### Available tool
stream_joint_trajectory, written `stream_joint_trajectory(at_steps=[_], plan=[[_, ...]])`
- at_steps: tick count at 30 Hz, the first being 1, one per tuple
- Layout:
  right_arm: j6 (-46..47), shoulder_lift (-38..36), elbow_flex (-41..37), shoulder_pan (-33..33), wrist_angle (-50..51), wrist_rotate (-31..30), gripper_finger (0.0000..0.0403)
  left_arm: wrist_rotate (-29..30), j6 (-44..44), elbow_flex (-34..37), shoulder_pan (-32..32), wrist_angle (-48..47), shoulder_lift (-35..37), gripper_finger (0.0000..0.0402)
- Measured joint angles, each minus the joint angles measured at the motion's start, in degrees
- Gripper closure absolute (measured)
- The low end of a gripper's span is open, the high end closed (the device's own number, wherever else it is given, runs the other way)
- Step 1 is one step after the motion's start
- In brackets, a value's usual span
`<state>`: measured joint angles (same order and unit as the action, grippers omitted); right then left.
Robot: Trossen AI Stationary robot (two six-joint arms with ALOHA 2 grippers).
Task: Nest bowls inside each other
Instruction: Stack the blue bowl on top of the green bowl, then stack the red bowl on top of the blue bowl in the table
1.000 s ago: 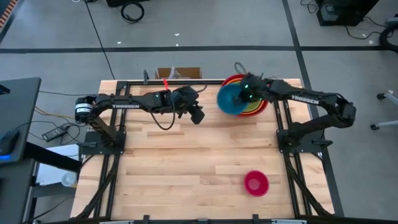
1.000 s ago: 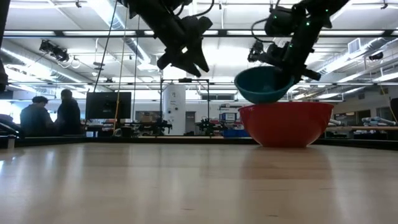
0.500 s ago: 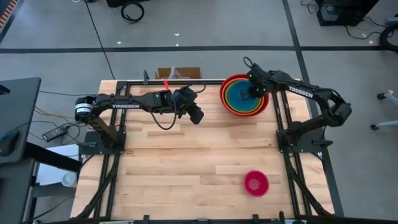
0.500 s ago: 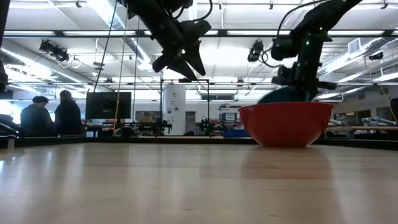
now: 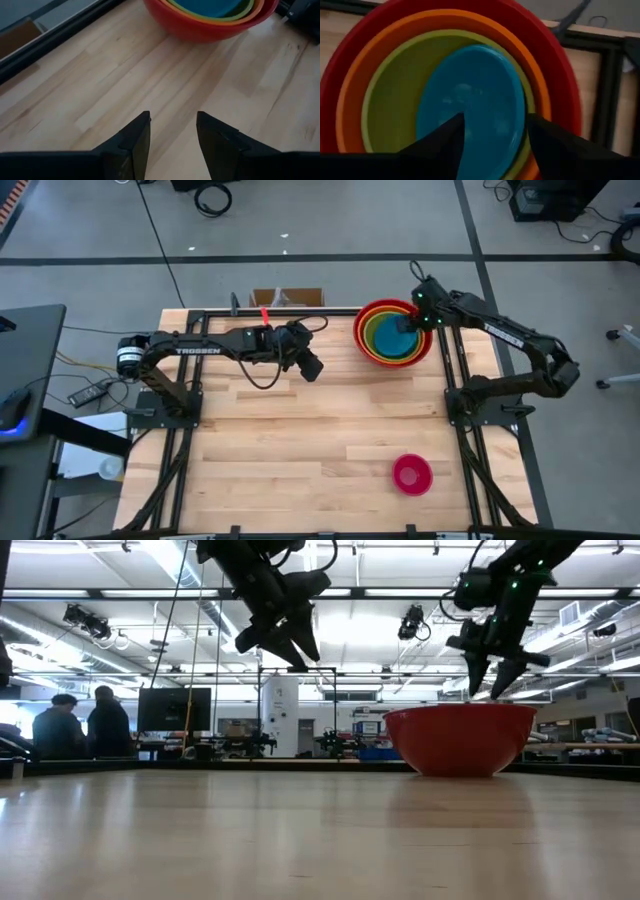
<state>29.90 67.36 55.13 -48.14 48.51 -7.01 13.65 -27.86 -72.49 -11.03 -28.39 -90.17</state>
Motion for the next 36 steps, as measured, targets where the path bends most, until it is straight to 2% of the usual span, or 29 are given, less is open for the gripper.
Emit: stream_joint_trajectory(at_steps=[7, 11, 14, 22, 30, 36], plan=[[1.68, -3.53, -0.02, 1.86, 9.16, -1.79, 0.0208, 0.02, 1.49, 0.0, 0.0, 0.29, 0.0, 0.024], [0.94, -1.61, -1.5, 2.42, 4.16, -6.45, 0.0226, 0.0, 2.84, 0.0, -0.04, 1.66, 0.0, 0.0239], [1.17, 0.86, -2.97, 2.38, 0.32, -7.32, 0.0243, 0.0, 4.41, 0.0, -0.04, 2.04, 0.0, 0.0239], [1.2, 6.64, -6.29, 3.09, -0.33, 0.95, 0.0304, -0.04, 3.87, 0.02, 0.02, 1.1, 0.79, 0.0239], [2.0, -1.3, -1.65, 4.3, 2.66, -0.78, 0.0309, -0.04, 3.56, 0.0, 0.74, -1.51, 1.05, 0.0239], [1.44, -7.44, -0.65, 5.5, 7.45, 4.29, 0.0303, -0.04, 4.17, 0.0, 0.97, -1.86, 1.05, 0.0239]])
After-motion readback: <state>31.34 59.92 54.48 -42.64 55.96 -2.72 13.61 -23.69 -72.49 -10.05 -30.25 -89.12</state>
